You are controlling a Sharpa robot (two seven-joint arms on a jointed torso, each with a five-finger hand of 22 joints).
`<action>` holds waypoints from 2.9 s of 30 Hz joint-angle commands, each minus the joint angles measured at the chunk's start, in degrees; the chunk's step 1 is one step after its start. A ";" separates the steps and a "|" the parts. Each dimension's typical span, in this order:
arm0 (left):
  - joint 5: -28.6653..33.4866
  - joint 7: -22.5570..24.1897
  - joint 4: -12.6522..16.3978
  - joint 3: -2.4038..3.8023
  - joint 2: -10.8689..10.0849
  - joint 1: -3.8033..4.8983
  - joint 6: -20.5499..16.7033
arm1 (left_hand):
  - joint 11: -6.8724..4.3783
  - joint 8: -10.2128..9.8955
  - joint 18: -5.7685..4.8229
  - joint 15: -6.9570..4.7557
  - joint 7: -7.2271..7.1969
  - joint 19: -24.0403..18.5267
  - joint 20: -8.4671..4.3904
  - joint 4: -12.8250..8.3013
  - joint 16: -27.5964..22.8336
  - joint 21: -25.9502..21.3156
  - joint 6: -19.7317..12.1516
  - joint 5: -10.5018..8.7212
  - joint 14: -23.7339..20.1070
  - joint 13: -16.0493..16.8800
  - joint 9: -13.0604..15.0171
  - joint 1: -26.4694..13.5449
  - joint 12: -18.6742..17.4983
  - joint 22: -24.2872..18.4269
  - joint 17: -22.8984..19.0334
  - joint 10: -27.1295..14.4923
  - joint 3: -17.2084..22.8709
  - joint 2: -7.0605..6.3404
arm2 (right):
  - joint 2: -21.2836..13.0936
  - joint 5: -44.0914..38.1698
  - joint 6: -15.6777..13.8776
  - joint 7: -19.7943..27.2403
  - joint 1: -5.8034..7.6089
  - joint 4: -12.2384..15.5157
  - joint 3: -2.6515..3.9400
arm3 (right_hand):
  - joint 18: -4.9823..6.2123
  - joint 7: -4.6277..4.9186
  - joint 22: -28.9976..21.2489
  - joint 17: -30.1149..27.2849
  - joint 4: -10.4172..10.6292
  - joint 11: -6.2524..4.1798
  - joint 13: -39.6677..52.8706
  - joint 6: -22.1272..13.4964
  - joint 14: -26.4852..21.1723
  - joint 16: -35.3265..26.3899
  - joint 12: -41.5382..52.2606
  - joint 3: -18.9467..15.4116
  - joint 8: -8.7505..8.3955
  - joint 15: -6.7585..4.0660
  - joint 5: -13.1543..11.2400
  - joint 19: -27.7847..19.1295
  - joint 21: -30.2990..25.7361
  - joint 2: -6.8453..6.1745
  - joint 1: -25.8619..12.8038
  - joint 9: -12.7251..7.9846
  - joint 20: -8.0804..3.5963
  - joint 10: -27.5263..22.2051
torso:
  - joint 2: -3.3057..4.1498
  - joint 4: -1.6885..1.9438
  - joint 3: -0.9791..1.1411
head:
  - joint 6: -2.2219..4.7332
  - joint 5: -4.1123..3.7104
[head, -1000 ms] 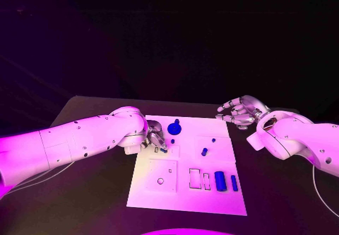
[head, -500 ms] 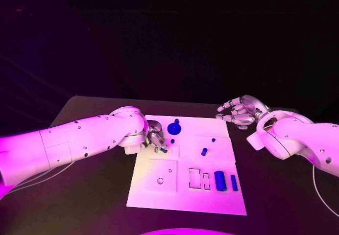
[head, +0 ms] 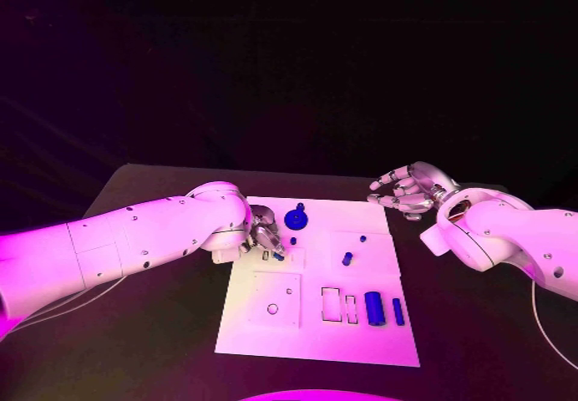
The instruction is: Assemble the parts on the task board
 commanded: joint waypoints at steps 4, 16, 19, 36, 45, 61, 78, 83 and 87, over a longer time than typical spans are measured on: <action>-0.06 -0.59 0.08 -0.22 0.09 -0.19 1.16 | -0.42 -0.38 -1.11 -0.48 -1.11 0.34 -0.07 0.10 0.06 -0.06 1.40 -0.41 4.77 0.02 9.92 -0.60 -0.04 0.03 10.43 -0.11 -0.66 -0.07 | -0.05 -0.18 0.52 0.43 -0.03 0.02 0.00 | 0.60 -0.22 -0.05 8.43 0.05 0.08 -0.04 -0.29 4.51 -0.29 -0.12 0.24 0.39 -0.07 0.10 -0.16 -0.31 0.06 -0.46 0.08 -0.23 -0.17 | 0.00 0.00 0.00 | -0.03 -0.01; 0.28 -0.74 0.07 -0.25 -0.03 -0.19 2.02 | -0.38 -0.86 -1.14 -0.44 -1.07 0.42 -0.05 1.83 0.04 -0.13 1.86 -0.35 4.77 0.08 9.75 -1.06 -0.04 0.08 10.43 -0.20 -4.59 0.00 | -0.05 -0.18 0.51 0.49 -0.04 -0.04 0.00 | 0.56 -0.22 0.08 8.56 0.05 0.08 0.03 -0.30 4.54 -0.25 -0.05 0.30 0.49 -0.07 0.09 -0.08 -0.19 -0.02 -0.53 0.09 -0.23 -0.13 | 0.03 0.01 -0.01 | -0.09 0.01; 0.48 -0.76 0.07 -0.26 -0.04 -0.19 2.13 | -0.37 -1.02 -1.14 -0.42 -1.05 0.46 -0.04 2.43 0.04 -0.15 1.99 -0.37 4.78 0.15 9.70 -1.07 -0.01 0.11 10.46 -0.19 -5.83 0.17 | -0.06 -0.18 0.46 0.51 -0.04 -0.04 0.00 | 0.56 -0.22 0.08 8.56 0.05 0.08 0.03 -0.30 4.54 -0.25 -0.05 0.30 0.49 -0.07 0.09 -0.08 -0.19 -0.02 -0.53 0.09 -0.23 -0.13 | 0.02 -0.01 -0.02 | -0.11 0.01; 1.00 -0.83 -0.33 -0.26 -0.01 -0.19 1.47 | -0.20 -1.46 -1.14 -0.30 -0.88 0.48 0.06 5.50 -0.02 -0.27 2.28 -0.44 4.76 -0.04 9.67 -1.50 -0.16 0.07 10.38 -0.35 -10.35 1.05 | -0.19 -0.22 0.43 0.44 -0.04 0.03 0.00 | 0.57 -0.23 0.05 8.55 0.04 0.08 -0.04 -0.29 4.54 -0.26 -0.09 0.40 0.61 -0.08 0.09 -0.10 -0.25 -0.07 -0.59 0.11 -0.23 -0.16 | -0.01 -0.02 0.02 | -0.02 0.02; 0.92 -0.83 -0.51 -0.25 0.02 -0.19 1.11 | -0.10 -1.60 -1.16 -0.23 -0.76 0.56 0.12 7.21 0.00 -0.27 2.44 -0.50 4.78 0.01 9.74 -2.06 -0.14 0.18 10.46 -0.34 -13.13 1.39 | -0.28 -0.22 0.37 0.55 -0.04 0.08 0.00 | 0.57 -0.23 0.05 8.52 0.07 0.08 -0.06 -0.31 4.53 -0.27 -0.09 0.42 0.64 -0.08 0.08 -0.09 -0.26 -0.09 -0.66 0.11 -0.24 -0.17 | 0.02 -0.01 -0.01 | 0.13 -0.02; 0.88 -0.64 -0.53 -0.25 0.00 -0.19 0.98 | -0.03 -1.87 -1.17 -0.16 -0.69 0.60 0.19 7.38 0.03 -0.31 2.57 -0.65 4.80 0.09 9.77 -3.49 -0.11 0.24 10.53 -0.34 -17.27 1.23 | -0.37 -0.17 0.27 0.72 -0.26 -0.07 0.00 | 0.58 -0.23 0.04 8.52 0.08 0.08 -0.06 -0.32 4.53 -0.27 -0.09 0.42 0.66 -0.08 0.07 -0.10 -0.28 -0.11 -0.69 0.11 -0.24 -0.17 | -0.01 0.05 0.00 | 0.21 0.01; 0.90 -0.22 0.17 -0.02 -0.60 -0.19 -0.37 | -0.07 -1.99 -1.17 -0.19 -0.77 0.62 0.17 7.41 0.03 -0.34 2.68 -0.90 4.80 0.25 9.81 -4.11 -0.02 0.26 10.56 -0.24 -19.80 1.06 | -0.30 -0.13 0.17 0.81 -0.51 -0.18 0.00 | 0.59 -0.23 -0.01 8.52 0.11 0.08 -0.08 -0.36 4.53 -0.28 -0.10 0.43 0.69 -0.08 0.06 -0.13 -0.35 -0.16 -0.80 0.11 -0.24 -0.18 | -0.03 -0.02 -0.04 | 0.49 -0.06; 2.10 0.15 0.73 0.69 -1.26 -0.16 -1.83 | -0.04 -2.23 -1.07 -0.18 -0.71 0.34 0.16 7.32 -0.27 -0.57 2.34 -0.89 4.61 -1.16 9.77 -3.76 -0.87 -0.24 9.89 -1.03 -20.45 1.16 | -0.27 -0.10 0.02 0.88 -0.56 -0.29 0.00 | 0.58 -0.23 0.02 8.53 0.15 0.09 -0.03 -0.41 4.53 -0.28 -0.04 0.47 0.75 -0.08 0.06 -0.11 -0.34 -0.18 -0.94 0.11 -0.24 -0.14 | -0.06 0.01 -0.01 | 0.71 -0.22; 3.35 0.41 0.92 1.76 -1.65 -0.08 -2.61 | 0.01 -2.37 -1.06 -0.15 -0.65 0.30 0.17 7.31 -0.30 -0.61 2.13 -0.78 4.59 -1.65 9.74 -3.46 -1.19 -0.30 9.84 -1.37 -20.72 1.32 | -0.26 -0.08 0.04 0.85 -0.58 -0.42 0.00 | 0.58 -0.23 0.02 8.53 0.15 0.09 -0.03 -0.41 4.53 -0.28 -0.04 0.47 0.75 -0.08 0.06 -0.11 -0.34 -0.18 -0.94 0.11 -0.24 -0.14 | -0.08 0.06 0.02 | 1.02 -0.20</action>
